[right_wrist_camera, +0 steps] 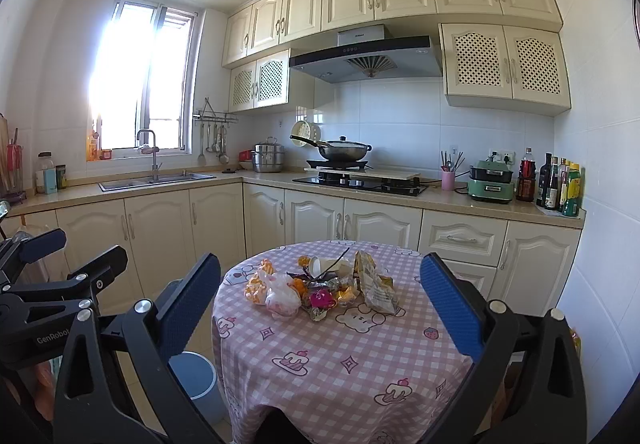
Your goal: Collect trash
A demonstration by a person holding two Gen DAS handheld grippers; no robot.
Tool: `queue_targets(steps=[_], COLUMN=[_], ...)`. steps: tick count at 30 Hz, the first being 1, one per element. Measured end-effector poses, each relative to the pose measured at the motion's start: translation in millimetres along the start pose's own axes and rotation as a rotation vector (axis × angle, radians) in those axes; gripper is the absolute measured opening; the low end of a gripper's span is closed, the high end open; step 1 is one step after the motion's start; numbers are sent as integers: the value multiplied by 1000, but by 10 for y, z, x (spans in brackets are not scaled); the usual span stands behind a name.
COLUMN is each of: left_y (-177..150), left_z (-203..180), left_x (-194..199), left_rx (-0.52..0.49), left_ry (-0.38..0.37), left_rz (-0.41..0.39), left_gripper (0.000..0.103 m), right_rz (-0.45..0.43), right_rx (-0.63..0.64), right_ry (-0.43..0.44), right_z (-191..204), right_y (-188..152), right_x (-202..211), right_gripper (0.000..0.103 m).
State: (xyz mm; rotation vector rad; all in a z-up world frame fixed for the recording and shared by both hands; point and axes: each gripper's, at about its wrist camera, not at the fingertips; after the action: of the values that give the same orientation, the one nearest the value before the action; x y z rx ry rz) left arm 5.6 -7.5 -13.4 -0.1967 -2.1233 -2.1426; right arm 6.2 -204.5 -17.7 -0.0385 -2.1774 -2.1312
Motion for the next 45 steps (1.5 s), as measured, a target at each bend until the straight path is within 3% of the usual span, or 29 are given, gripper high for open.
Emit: queue_targets(steps=[45], left_y=[-68], left_z=[28], left_x=[-37], left_rx=[-2], left_ry=[6], left_rz=[13], left_gripper=[95], right_rz=[18], right_rx=[7], right_ry=[5], right_z=[32], right_y=[-45], right_x=[-37], right_gripper=[96])
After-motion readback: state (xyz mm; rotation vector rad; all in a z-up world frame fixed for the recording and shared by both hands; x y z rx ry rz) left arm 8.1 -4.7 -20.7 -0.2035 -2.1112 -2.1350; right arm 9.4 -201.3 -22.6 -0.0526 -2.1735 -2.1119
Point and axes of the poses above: each gripper's, at about its wrist camera, not at the fingertips, and x roughly against the way its jaws point, z to its left, y to its top, and after that the axes turned 4 degrees about -z, right-handed
